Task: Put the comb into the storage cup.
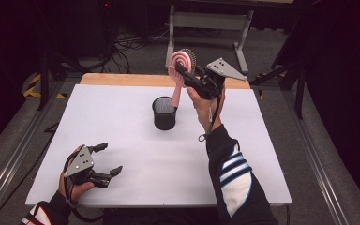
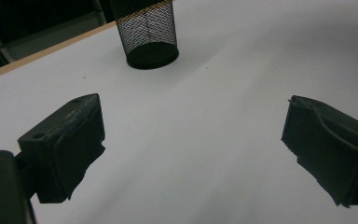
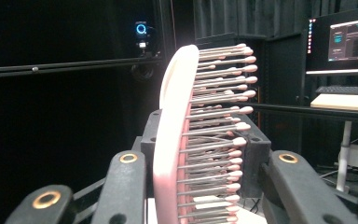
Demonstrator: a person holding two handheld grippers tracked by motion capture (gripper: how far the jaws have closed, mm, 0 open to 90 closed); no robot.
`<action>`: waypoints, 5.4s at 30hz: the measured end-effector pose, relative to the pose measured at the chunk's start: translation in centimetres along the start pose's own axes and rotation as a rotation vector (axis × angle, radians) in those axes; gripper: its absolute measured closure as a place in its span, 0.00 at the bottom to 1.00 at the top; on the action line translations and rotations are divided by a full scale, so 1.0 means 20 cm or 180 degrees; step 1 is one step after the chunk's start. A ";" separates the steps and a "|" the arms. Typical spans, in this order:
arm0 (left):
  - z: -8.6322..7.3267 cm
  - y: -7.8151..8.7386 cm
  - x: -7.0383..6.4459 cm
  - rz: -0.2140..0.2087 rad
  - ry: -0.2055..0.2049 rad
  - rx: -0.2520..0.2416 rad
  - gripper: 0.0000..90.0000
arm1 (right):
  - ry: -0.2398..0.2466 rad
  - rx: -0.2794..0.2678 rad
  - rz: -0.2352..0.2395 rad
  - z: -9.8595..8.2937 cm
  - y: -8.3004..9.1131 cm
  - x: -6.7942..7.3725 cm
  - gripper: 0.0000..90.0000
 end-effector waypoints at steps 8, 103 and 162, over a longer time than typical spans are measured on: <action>0.00 0.00 -0.01 -0.0016 -0.0003 -0.0006 0.07 | -0.0060 0.0003 0.0041 -0.04 -0.05 0.01 0.70; 0.00 -0.01 -0.02 -0.0030 -0.0061 0.0040 0.07 | -0.0409 0.0799 -0.0476 -0.56 -0.18 -0.17 0.62; -0.01 -0.01 -0.01 0.0005 -0.0059 0.0059 0.08 | -0.0177 0.0767 -0.0727 -0.48 -0.02 -0.24 0.57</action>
Point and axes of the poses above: each handheld gripper's, and its own axes: y roughly backward along the jaws, z roughly out of its top, x roughly to its left, the point moved 10 cm from there along -y, roughly forward along the jaws, and after that the axes turned 11 degrees about x, right-handed, at the moved point
